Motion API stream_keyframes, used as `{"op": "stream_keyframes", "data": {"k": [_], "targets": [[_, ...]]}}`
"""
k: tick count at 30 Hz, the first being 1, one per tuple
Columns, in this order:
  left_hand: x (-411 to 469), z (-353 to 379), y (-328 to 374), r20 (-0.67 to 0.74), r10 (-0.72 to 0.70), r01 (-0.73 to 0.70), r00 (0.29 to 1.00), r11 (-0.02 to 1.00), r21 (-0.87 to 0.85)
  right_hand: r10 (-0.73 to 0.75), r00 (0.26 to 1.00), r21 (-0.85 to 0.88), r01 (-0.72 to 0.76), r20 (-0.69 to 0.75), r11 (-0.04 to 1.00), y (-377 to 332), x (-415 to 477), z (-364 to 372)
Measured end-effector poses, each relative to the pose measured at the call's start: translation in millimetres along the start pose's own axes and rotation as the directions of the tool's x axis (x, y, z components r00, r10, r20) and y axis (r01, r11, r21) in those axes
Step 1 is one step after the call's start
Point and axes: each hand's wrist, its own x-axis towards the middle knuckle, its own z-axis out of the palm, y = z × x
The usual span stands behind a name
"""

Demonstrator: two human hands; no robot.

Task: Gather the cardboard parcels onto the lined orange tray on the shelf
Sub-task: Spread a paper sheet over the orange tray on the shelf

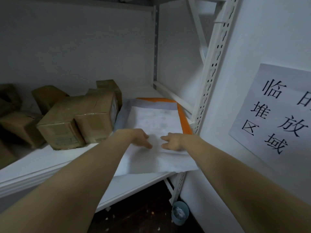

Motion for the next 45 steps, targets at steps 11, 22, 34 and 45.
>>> {"op": "stream_keyframes", "data": {"k": [11,22,34,45], "targets": [[29,14,12,-0.009,-0.017,0.017,1.0,0.999,0.042,-0.003,0.998,-0.053,-0.001,-0.066,0.999,24,31,-7],[18,1,8,-0.002,-0.031,0.031,1.0,0.996,0.081,-0.006,0.989,0.013,0.008,-0.149,1.0,19,21,-32],[14,11,2,0.045,-0.088,0.082,0.995,0.989,0.119,-0.057,0.998,-0.102,0.058,0.011,0.993,17,17,-18],[7,0,1,0.171,-0.14,0.13,0.975,0.989,0.066,-0.111,0.992,-0.109,0.117,0.057,0.987,13,13,-17]]}}
